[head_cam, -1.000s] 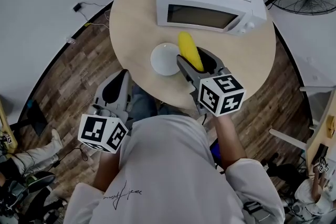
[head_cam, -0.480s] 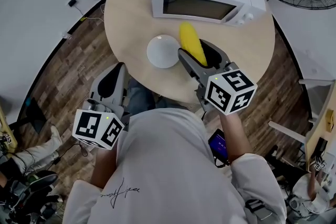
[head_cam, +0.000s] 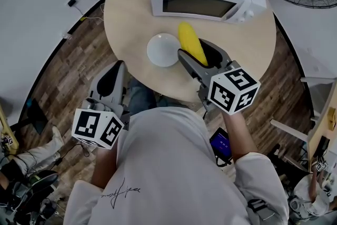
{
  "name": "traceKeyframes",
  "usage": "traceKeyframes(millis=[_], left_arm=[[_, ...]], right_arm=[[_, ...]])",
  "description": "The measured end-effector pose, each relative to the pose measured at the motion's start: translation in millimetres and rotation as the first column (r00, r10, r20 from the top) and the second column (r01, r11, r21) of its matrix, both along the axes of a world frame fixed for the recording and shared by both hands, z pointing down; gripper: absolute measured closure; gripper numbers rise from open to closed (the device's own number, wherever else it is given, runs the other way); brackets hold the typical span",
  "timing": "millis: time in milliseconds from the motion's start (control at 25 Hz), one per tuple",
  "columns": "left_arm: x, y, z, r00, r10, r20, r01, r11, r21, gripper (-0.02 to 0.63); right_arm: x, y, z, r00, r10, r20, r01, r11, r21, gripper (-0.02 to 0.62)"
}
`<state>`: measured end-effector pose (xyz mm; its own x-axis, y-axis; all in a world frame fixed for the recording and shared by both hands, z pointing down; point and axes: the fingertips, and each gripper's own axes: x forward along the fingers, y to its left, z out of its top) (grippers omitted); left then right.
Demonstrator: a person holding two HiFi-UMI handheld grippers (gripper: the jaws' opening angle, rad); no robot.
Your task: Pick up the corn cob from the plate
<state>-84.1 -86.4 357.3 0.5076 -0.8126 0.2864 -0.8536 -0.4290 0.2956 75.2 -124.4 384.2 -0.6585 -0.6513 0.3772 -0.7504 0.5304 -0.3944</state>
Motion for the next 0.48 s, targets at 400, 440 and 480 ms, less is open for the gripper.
traceKeyframes(millis=[400,440,480], left_arm=[[4.5,-0.8,0.4,1.0,0.005,-0.001,-0.005,1.0,-0.003,0.615],[4.9,-0.9,0.7,1.0,0.005,-0.001,-0.005,1.0,-0.004,0.615],[5.3,-1.0,1.0,1.0,0.005,-0.002,-0.005,1.0,-0.004,0.615]], right_arm=[[3.7,0.0,0.8,1.0,0.008,0.003,-0.008,1.0,-0.003,0.33],[4.3,0.1,1.1,1.0,0.008,0.003,-0.008,1.0,-0.003,0.33],[5.0,0.1,1.5,1.0,0.008,0.002,-0.008,1.0,-0.003,0.33]])
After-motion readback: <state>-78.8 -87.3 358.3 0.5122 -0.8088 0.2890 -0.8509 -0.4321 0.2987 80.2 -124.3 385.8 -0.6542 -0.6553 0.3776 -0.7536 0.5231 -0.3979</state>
